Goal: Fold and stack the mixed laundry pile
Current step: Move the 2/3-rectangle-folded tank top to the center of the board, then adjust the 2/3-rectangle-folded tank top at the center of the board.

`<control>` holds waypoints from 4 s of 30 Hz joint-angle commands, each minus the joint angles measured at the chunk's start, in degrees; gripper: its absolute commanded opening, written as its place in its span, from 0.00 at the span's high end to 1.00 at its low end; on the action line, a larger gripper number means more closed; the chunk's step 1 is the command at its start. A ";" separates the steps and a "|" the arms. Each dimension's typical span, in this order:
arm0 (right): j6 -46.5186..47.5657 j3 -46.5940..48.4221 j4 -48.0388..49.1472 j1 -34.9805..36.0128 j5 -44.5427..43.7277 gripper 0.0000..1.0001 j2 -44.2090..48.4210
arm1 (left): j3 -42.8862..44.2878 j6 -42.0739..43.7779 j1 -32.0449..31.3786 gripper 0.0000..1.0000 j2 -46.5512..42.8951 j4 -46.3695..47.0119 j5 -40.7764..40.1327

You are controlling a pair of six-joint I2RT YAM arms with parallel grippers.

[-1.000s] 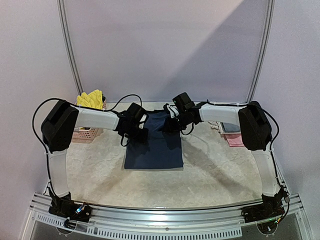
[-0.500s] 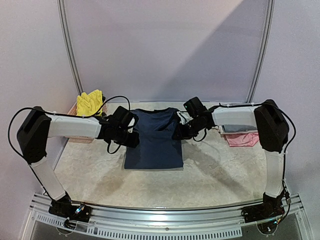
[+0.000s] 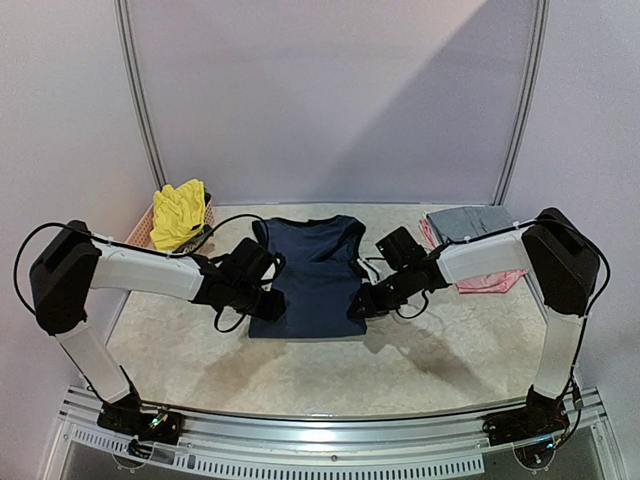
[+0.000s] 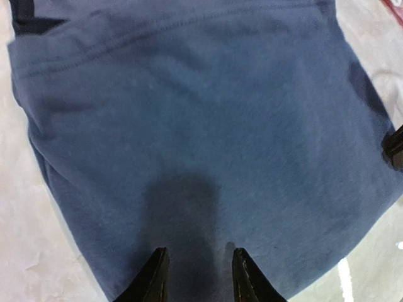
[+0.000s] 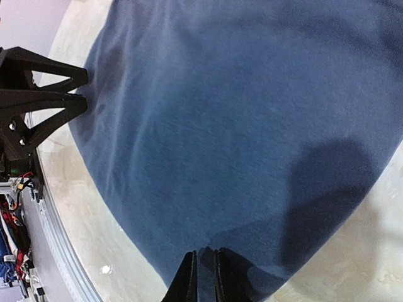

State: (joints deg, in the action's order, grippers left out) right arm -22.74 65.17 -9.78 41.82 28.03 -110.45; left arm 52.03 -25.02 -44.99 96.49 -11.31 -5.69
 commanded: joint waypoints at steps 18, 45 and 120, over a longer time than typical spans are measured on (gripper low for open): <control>-9.38 -20.32 13.35 6.84 -4.44 0.92 2.95 | -19.62 -12.69 -16.07 0.67 -5.80 3.92 -7.77; -1.52 13.48 -6.56 -7.45 -15.33 0.36 2.97 | 11.53 -0.83 -24.84 0.63 0.91 -9.93 -15.74; -21.89 59.72 -3.23 -12.60 8.71 1.00 -34.10 | 5.66 -5.65 -27.08 0.79 17.24 15.10 -3.71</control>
State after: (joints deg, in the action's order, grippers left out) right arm -39.35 122.78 -17.98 28.97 36.23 -145.64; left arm 59.31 -30.09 -71.00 111.81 3.14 -10.72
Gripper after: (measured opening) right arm 0.032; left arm 0.215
